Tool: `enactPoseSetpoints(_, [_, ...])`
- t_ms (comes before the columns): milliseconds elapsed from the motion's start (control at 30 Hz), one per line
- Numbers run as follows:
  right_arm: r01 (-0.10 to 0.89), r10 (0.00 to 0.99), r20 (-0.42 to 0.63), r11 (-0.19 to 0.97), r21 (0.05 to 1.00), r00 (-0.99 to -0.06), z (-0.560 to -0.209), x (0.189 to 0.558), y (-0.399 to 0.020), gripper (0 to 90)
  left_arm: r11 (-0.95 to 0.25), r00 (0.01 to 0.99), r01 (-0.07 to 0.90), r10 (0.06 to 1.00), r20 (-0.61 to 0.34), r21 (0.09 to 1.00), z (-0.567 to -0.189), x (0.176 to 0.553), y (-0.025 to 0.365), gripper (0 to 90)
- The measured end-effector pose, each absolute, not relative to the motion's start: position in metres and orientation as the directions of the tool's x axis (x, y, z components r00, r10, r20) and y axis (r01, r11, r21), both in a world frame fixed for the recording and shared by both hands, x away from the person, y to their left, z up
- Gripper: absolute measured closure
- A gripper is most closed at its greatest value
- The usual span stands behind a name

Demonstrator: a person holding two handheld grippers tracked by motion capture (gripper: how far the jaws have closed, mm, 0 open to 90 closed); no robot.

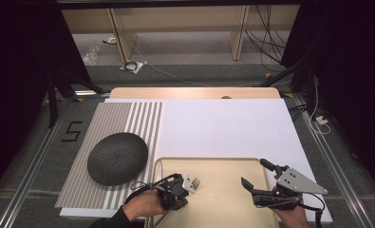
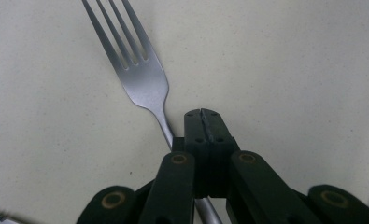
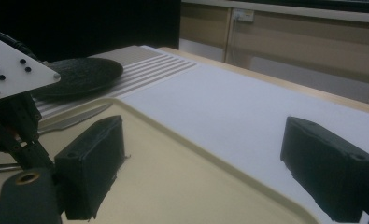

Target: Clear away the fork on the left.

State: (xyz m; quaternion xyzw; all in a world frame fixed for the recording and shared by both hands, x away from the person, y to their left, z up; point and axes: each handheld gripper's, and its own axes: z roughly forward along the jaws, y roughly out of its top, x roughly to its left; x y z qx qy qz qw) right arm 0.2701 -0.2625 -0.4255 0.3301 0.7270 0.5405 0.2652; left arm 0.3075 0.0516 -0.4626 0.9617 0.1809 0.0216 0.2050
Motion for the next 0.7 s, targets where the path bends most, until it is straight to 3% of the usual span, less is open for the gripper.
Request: enactPoseSetpoints(700, [0.197, 0.766, -0.026, 0.198, 0.960, -0.643, -0.425, 0.270, -0.263, 14.5, -0.825, 0.905, 0.403, 0.423, -0.041, 0.396, -0.463, 0.321, 0.072, 89.3])
